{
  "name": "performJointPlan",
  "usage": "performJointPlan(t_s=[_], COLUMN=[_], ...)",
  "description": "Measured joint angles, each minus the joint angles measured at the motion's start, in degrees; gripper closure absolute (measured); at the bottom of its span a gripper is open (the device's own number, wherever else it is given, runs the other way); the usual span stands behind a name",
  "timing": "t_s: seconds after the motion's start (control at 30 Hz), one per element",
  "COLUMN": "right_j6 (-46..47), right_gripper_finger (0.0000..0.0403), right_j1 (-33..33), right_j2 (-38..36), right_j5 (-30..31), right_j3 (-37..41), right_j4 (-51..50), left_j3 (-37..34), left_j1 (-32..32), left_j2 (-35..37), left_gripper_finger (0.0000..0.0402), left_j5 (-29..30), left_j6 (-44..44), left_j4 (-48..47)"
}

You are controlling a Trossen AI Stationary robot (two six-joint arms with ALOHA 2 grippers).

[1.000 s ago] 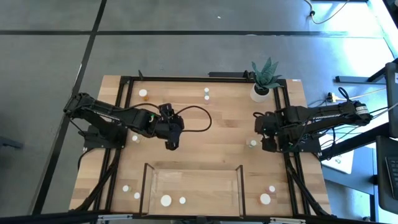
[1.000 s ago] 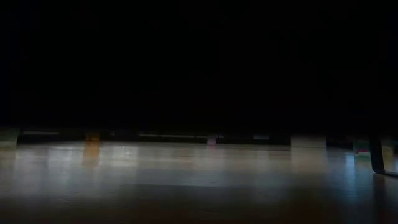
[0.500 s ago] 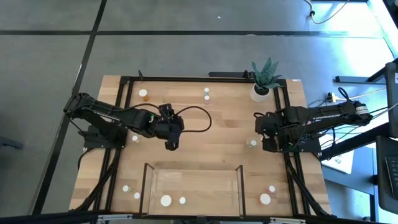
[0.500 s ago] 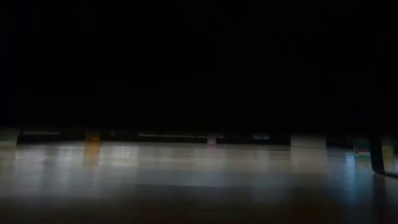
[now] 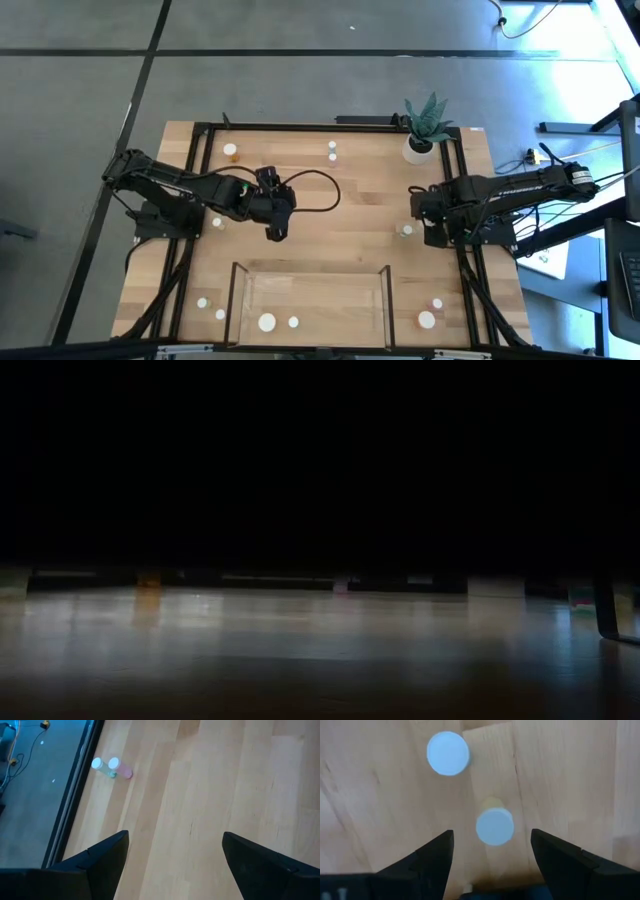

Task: Pick and place medicine bottles onto shelf by color
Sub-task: Put the top right yellow pill bottle on the shelf

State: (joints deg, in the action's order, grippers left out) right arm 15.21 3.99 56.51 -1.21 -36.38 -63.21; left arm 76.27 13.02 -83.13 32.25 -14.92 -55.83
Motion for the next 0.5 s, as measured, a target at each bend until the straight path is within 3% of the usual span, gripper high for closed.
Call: performJointPlan(t_s=[0.5], right_j6=[2.81], right_gripper_finger=[0.0135], right_j1=[0.00], right_j2=[2.29], right_j5=[0.42], right_j3=[0.34], right_j4=[2.86], left_j3=[0.00], left_j1=[0.13], left_j2=[-0.01], left_gripper_finger=[0.0086], left_j5=[0.01], left_j6=[0.00], left_j4=[0.02])
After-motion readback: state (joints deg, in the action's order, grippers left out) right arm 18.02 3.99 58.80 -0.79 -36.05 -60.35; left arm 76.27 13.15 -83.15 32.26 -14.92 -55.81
